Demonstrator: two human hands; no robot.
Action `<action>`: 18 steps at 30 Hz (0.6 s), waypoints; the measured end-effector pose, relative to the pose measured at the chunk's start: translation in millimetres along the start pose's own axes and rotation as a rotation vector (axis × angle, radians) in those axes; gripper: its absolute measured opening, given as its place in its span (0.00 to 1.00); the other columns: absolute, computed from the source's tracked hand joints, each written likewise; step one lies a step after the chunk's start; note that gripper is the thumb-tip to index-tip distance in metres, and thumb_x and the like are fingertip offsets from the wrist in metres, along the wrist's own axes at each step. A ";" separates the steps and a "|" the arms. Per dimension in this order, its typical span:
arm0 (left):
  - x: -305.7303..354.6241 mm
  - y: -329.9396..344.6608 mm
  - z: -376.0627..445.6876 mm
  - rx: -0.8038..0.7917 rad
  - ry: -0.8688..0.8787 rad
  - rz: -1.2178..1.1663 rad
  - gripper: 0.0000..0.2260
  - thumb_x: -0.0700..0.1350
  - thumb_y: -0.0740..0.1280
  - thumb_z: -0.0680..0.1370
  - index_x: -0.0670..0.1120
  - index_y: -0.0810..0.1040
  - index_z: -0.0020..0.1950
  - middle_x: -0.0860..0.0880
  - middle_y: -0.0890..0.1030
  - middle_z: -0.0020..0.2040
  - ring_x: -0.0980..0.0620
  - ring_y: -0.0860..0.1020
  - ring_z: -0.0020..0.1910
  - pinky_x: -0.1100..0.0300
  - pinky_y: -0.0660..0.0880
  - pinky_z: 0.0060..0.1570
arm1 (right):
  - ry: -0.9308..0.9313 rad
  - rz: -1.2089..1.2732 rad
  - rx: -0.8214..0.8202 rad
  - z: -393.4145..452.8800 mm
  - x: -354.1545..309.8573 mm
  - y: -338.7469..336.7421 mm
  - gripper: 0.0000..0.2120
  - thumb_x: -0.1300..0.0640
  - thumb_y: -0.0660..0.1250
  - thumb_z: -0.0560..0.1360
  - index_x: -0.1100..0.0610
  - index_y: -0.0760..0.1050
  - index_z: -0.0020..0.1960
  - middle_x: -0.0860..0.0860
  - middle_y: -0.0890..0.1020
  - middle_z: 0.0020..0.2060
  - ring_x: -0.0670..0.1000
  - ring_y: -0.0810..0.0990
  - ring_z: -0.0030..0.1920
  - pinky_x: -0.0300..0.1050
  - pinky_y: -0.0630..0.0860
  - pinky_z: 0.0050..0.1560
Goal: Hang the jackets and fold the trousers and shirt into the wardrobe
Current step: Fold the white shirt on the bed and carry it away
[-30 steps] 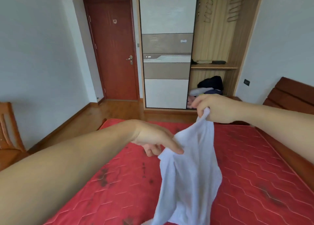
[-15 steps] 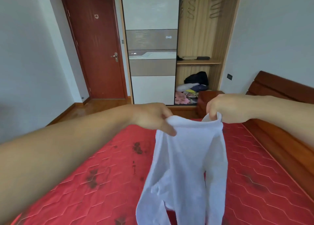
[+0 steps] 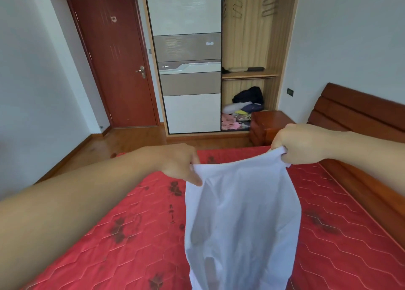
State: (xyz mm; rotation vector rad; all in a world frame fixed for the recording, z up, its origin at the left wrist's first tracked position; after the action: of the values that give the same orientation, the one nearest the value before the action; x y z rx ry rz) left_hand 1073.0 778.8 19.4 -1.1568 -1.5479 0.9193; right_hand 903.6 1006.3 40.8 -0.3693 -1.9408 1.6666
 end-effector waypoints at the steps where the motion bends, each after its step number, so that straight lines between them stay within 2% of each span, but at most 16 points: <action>1: -4.7 2.7 1.1 0.054 0.004 -0.017 0.14 0.56 0.74 0.71 0.45 0.83 0.36 0.49 0.80 0.40 0.51 0.78 0.41 0.54 0.74 0.42 | -0.014 0.017 0.019 -2.8 -0.7 0.3 0.05 0.53 0.66 0.72 0.50 0.80 0.45 0.49 0.80 0.38 0.53 0.81 0.41 0.46 0.76 0.42; 3: -15.0 6.6 1.5 0.109 -0.015 -0.101 0.13 0.56 0.76 0.70 0.47 0.84 0.37 0.55 0.79 0.52 0.55 0.76 0.51 0.62 0.73 0.48 | -0.038 0.095 0.065 -9.2 1.3 5.2 0.04 0.55 0.67 0.71 0.50 0.80 0.39 0.47 0.81 0.34 0.49 0.81 0.38 0.47 0.78 0.39; 4: -18.8 9.4 -0.4 0.073 -0.046 -0.164 0.11 0.57 0.76 0.69 0.50 0.85 0.37 0.59 0.80 0.53 0.59 0.76 0.52 0.64 0.72 0.51 | -0.066 0.174 0.073 -11.3 2.2 9.7 0.06 0.57 0.67 0.70 0.50 0.80 0.35 0.47 0.82 0.32 0.46 0.80 0.34 0.47 0.79 0.37; 5: -21.5 14.6 -2.8 0.007 -0.075 -0.228 0.11 0.58 0.75 0.69 0.51 0.86 0.38 0.60 0.82 0.48 0.61 0.77 0.47 0.65 0.73 0.49 | -0.087 0.246 0.063 -13.6 2.9 15.4 0.07 0.57 0.68 0.70 0.50 0.80 0.33 0.46 0.82 0.29 0.45 0.79 0.30 0.45 0.78 0.33; 6: -23.5 21.5 -5.2 -0.050 -0.090 -0.279 0.11 0.59 0.75 0.68 0.52 0.86 0.38 0.60 0.83 0.39 0.62 0.78 0.39 0.67 0.73 0.43 | -0.101 0.298 0.042 -16.5 2.2 22.1 0.09 0.55 0.68 0.70 0.52 0.80 0.32 0.45 0.80 0.26 0.45 0.77 0.27 0.43 0.74 0.29; 7: -25.9 29.8 -7.1 -0.086 -0.091 -0.301 0.12 0.60 0.75 0.67 0.52 0.86 0.38 0.60 0.81 0.34 0.62 0.76 0.34 0.68 0.71 0.39 | -0.109 0.342 0.005 -18.4 1.4 30.2 0.13 0.49 0.69 0.70 0.54 0.77 0.30 0.45 0.77 0.23 0.46 0.73 0.24 0.42 0.69 0.26; 9: -30.5 48.3 -10.2 -0.090 -0.093 -0.366 0.13 0.60 0.76 0.65 0.51 0.86 0.35 0.58 0.79 0.31 0.59 0.75 0.32 0.66 0.70 0.39 | -0.102 0.488 -0.138 -21.5 -0.7 48.3 0.26 0.37 0.69 0.70 0.57 0.69 0.26 0.48 0.67 0.21 0.48 0.65 0.23 0.40 0.64 0.26; 10: -32.7 58.2 -10.8 -0.067 -0.087 -0.439 0.12 0.58 0.77 0.66 0.51 0.84 0.31 0.57 0.76 0.28 0.58 0.73 0.30 0.65 0.69 0.37 | -0.085 0.592 -0.243 -22.0 -1.3 57.4 0.28 0.35 0.68 0.70 0.56 0.69 0.26 0.49 0.67 0.23 0.47 0.67 0.24 0.37 0.68 0.28; 11: -35.2 67.6 -9.7 -0.016 -0.083 -0.536 0.12 0.54 0.78 0.68 0.51 0.82 0.27 0.58 0.73 0.25 0.59 0.71 0.27 0.66 0.67 0.34 | -0.072 0.691 -0.353 -21.9 -2.2 66.4 0.25 0.35 0.69 0.71 0.54 0.75 0.27 0.47 0.73 0.25 0.44 0.74 0.28 0.36 0.75 0.34; 12: -38.6 77.3 -6.1 0.060 -0.090 -0.644 0.13 0.49 0.77 0.70 0.51 0.81 0.26 0.58 0.73 0.24 0.60 0.71 0.25 0.67 0.67 0.31 | -0.071 0.773 -0.453 -20.3 -2.2 76.2 0.19 0.37 0.69 0.72 0.51 0.82 0.33 0.43 0.81 0.31 0.42 0.81 0.36 0.36 0.79 0.41; 13: -41.5 87.3 -2.4 0.139 -0.105 -0.746 0.13 0.45 0.77 0.71 0.51 0.81 0.26 0.57 0.76 0.25 0.60 0.73 0.26 0.68 0.68 0.30 | -0.066 0.826 -0.492 -18.4 -3.6 84.7 0.13 0.41 0.69 0.73 0.49 0.85 0.40 0.42 0.85 0.39 0.41 0.84 0.43 0.38 0.81 0.45; 14: -44.8 97.4 2.2 0.207 -0.123 -0.817 0.12 0.41 0.76 0.72 0.49 0.82 0.28 0.55 0.78 0.27 0.59 0.75 0.28 0.67 0.70 0.32 | -0.065 0.857 -0.485 -14.6 -6.0 94.0 0.08 0.45 0.70 0.74 0.47 0.86 0.43 0.42 0.86 0.43 0.42 0.84 0.47 0.39 0.81 0.47; 16: -50.3 118.6 12.1 0.278 -0.177 -0.877 0.10 0.35 0.73 0.73 0.43 0.79 0.32 0.50 0.77 0.29 0.53 0.75 0.31 0.62 0.72 0.35 | -0.058 0.884 -0.438 -5.5 -14.1 115.7 0.04 0.52 0.72 0.74 0.45 0.86 0.43 0.44 0.86 0.43 0.44 0.85 0.45 0.39 0.82 0.44; 18: -58.4 141.3 22.4 0.275 -0.213 -0.814 0.07 0.31 0.70 0.72 0.40 0.76 0.36 0.48 0.73 0.31 0.51 0.72 0.32 0.59 0.71 0.35 | -0.038 0.938 -0.421 3.2 -22.5 143.2 0.08 0.58 0.73 0.72 0.44 0.84 0.45 0.46 0.86 0.40 0.46 0.85 0.41 0.41 0.82 0.39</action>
State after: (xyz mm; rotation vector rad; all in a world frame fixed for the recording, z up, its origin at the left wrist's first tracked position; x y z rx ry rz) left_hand 1090.5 759.7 -132.9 -0.1773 -1.7753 0.6658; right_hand 899.7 1019.3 -103.5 -1.6150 -2.3071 1.7218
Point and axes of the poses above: each hand's wrist, its own z-axis towards the middle knuckle, its own y-axis out of the palm, x = y × z, the point moved 2 cm from there along z, towards the middle knuckle
